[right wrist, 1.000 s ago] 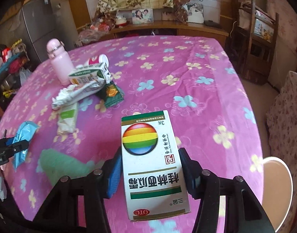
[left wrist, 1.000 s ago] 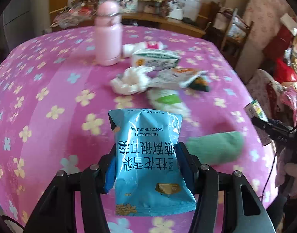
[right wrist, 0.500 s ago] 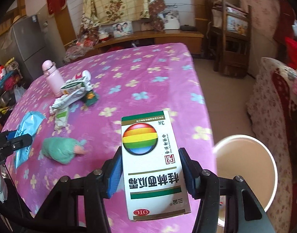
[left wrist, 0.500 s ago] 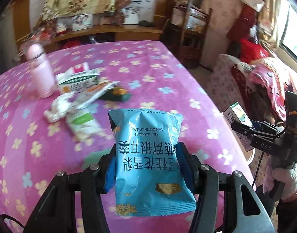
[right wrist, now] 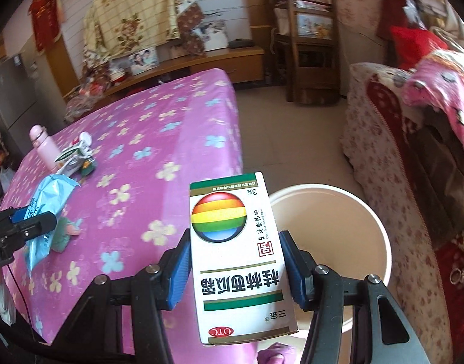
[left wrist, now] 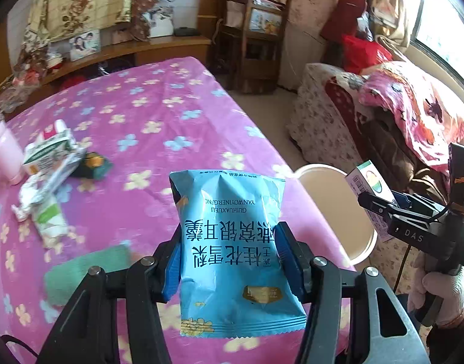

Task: Collect trash
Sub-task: 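Carry both items over the white bucket and open both tools to drop them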

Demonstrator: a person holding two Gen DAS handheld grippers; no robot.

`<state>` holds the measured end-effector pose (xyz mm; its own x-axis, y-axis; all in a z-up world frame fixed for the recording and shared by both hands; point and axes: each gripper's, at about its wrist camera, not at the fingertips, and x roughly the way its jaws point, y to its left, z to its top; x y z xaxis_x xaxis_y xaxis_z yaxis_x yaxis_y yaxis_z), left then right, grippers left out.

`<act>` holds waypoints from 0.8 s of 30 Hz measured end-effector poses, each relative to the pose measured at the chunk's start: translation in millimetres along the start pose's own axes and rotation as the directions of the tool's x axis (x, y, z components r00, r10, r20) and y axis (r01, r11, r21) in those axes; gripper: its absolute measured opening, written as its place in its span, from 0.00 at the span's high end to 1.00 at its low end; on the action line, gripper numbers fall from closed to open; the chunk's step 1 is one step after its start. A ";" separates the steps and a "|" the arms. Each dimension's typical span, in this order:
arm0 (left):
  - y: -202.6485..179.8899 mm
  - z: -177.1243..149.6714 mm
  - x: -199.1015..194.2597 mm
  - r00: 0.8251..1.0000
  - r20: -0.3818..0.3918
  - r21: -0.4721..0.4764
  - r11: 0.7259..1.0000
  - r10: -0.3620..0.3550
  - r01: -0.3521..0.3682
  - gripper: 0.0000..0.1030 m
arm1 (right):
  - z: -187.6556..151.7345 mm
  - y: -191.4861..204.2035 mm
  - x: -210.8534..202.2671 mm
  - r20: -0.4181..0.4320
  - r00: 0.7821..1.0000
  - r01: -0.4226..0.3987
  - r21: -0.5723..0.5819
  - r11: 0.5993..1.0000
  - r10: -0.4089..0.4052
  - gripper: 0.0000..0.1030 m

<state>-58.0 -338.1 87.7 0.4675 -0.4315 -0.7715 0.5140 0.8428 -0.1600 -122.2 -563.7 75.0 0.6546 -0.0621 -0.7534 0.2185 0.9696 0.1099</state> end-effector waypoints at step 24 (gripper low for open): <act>-113.1 13.6 75.3 0.980 -0.106 0.087 0.980 -0.168 0.177 0.43 | -36.3 -102.6 22.5 -0.093 0.991 0.112 0.181 0.977 -0.096 0.44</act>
<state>-71.1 -470.2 56.1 0.2960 -0.5304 -0.7944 0.6493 0.7217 -0.2399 -156.2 -656.0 23.2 0.5600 -0.1328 -0.8178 0.4175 0.8978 0.1401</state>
